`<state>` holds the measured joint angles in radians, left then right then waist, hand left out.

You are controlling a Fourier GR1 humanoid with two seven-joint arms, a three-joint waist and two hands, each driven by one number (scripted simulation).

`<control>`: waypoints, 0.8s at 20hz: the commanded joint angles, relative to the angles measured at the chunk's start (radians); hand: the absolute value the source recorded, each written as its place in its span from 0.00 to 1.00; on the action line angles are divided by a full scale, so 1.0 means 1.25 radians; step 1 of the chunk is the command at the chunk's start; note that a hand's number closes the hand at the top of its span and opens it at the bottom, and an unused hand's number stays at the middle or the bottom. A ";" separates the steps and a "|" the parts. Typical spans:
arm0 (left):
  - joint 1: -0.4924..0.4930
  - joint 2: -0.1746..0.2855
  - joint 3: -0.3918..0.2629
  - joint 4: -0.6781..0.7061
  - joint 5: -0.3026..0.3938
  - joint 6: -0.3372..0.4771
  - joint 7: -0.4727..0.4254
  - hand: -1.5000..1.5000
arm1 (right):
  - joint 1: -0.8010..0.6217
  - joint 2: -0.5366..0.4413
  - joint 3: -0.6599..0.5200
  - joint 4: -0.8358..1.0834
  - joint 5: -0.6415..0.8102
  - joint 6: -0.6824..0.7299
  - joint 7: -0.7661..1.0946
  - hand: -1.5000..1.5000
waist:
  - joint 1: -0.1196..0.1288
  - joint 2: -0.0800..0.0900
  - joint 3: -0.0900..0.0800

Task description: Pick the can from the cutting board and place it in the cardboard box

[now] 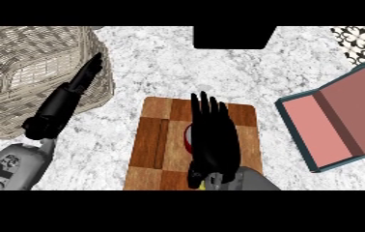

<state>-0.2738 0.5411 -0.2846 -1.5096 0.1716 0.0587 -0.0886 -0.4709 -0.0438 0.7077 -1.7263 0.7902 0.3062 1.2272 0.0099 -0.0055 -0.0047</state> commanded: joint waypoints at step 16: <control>0.013 0.001 0.040 0.021 0.009 -0.047 -0.035 0.50 | -0.110 0.034 -0.038 0.184 -0.001 0.072 0.207 0.00 | 0.001 0.003 0.002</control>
<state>-0.2381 0.5271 -0.2669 -1.5030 0.1550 0.0373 -0.1251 -0.5453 -0.0275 0.6719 -1.5403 0.8066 0.3297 1.2304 0.0107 -0.0052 -0.0027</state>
